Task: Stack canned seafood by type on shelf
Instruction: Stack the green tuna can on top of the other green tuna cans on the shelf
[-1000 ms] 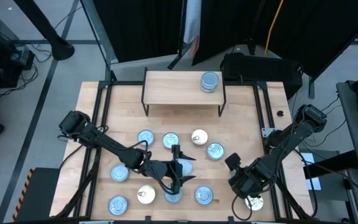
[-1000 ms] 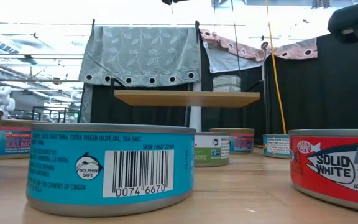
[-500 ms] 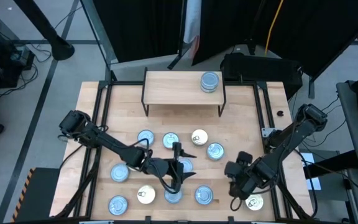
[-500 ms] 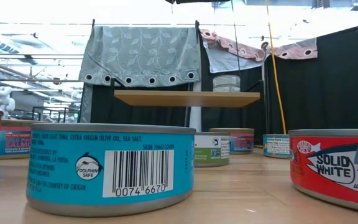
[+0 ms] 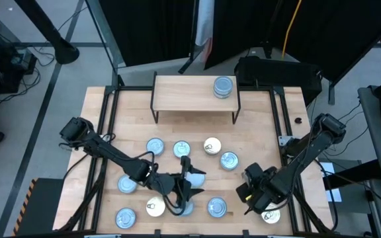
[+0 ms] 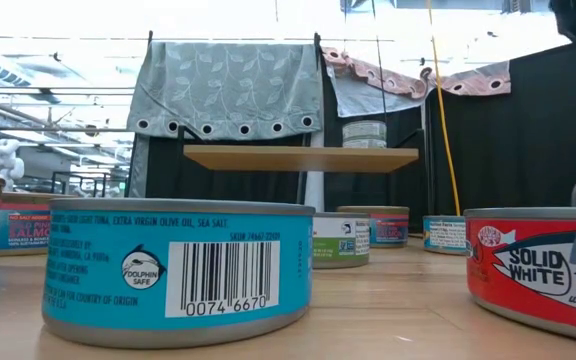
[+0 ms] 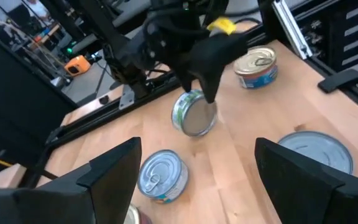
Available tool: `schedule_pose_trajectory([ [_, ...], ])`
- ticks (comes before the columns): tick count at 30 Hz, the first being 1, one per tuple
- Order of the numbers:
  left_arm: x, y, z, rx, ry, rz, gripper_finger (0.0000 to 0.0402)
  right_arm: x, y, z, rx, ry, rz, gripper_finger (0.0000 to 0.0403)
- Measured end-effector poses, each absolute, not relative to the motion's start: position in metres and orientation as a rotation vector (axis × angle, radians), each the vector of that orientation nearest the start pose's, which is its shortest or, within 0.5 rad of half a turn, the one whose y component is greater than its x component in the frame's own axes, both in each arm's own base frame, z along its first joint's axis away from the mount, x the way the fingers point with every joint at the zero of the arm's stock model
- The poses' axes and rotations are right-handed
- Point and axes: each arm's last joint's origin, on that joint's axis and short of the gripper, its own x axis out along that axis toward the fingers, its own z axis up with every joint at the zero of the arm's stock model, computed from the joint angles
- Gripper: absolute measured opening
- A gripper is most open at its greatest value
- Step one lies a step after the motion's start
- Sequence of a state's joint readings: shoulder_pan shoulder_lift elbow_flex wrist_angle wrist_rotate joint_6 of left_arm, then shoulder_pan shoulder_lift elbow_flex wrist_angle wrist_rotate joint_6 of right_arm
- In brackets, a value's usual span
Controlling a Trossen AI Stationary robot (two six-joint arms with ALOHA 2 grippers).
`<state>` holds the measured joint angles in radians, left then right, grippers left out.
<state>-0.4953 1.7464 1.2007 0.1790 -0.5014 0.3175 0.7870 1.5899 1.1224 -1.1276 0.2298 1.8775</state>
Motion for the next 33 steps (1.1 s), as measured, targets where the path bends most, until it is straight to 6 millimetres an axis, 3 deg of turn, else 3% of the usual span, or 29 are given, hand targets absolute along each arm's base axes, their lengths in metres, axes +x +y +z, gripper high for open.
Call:
schedule_pose_trajectory([
  [7,0.347,-0.176,0.263,0.499,0.306,-0.027,0.0313,0.2,0.183,0.201,0.654,1.206,-0.92,0.0299],
  [14,0.349,-0.173,0.263,0.496,0.306,-0.016,0.0313,0.2,0.178,0.206,0.525,1.261,-0.82,0.0299],
  [24,0.353,-0.165,0.264,0.482,0.307,0.007,0.0313,0.204,0.167,0.215,0.047,1.226,-0.559,0.0299],
  [28,0.352,-0.166,0.263,0.484,0.309,0.005,0.0313,0.212,0.159,0.214,0.003,1.253,-0.526,0.0299],
  [33,0.352,-0.165,0.263,0.486,0.314,0.006,0.0313,0.219,0.148,0.198,0.047,1.311,-0.48,0.0299],
])
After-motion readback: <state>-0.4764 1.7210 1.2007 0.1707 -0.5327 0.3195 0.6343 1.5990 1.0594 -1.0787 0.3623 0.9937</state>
